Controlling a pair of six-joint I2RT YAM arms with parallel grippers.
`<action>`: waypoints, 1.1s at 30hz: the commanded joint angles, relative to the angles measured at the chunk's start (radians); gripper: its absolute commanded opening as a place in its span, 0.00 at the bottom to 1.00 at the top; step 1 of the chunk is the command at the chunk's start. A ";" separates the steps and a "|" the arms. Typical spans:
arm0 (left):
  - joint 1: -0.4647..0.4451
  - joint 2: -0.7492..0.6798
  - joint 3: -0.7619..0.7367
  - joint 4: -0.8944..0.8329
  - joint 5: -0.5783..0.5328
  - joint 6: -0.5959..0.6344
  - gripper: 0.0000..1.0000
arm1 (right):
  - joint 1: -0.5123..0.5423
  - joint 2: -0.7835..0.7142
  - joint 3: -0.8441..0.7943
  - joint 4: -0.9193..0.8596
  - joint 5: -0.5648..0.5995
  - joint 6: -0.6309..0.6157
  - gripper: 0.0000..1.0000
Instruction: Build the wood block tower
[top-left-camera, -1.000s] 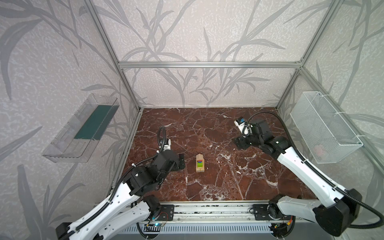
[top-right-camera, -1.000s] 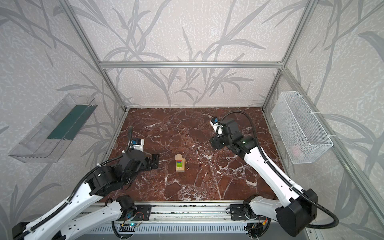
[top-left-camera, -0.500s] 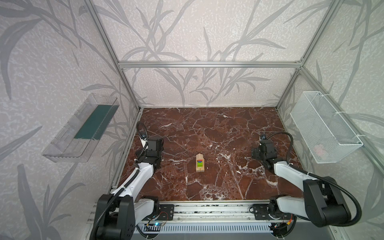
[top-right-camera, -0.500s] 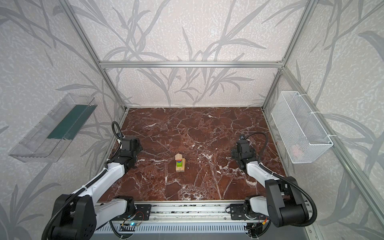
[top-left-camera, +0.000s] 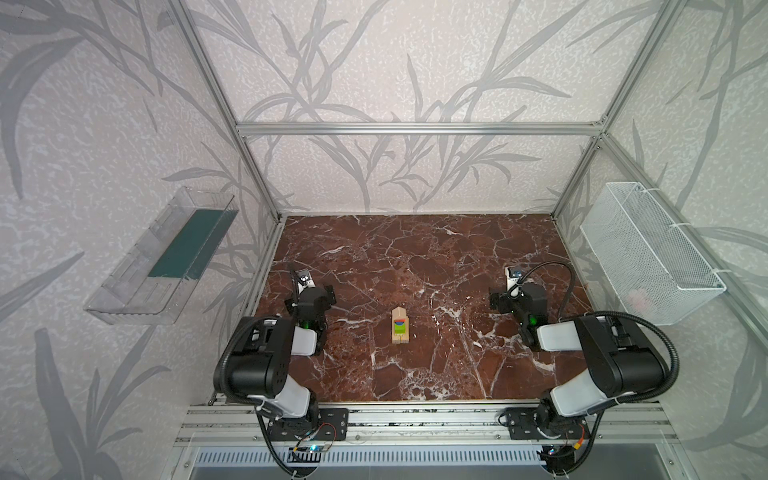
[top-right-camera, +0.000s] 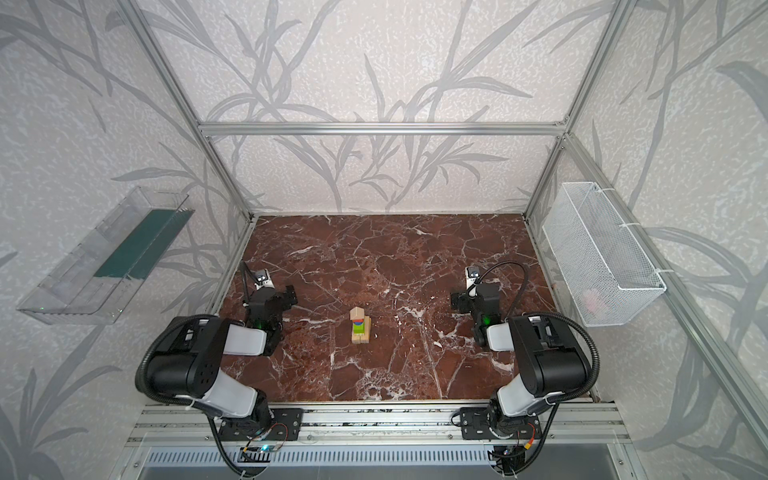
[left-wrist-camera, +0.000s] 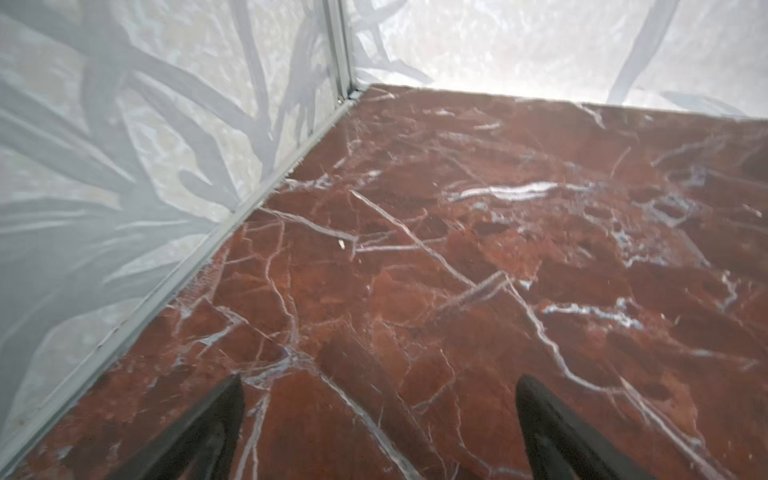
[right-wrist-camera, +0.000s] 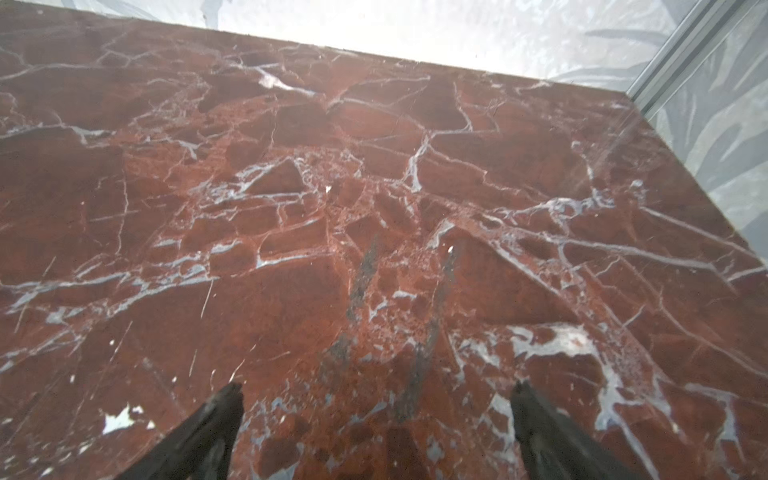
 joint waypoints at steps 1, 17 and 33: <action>0.009 -0.016 0.078 -0.018 0.028 0.031 0.99 | -0.002 0.020 0.019 0.149 0.026 0.007 0.99; 0.003 0.000 0.062 0.042 -0.005 0.034 0.99 | 0.002 0.013 0.020 0.130 0.007 -0.007 0.99; 0.004 -0.003 0.009 0.132 0.150 0.092 0.99 | 0.002 0.013 0.020 0.131 0.007 -0.007 0.99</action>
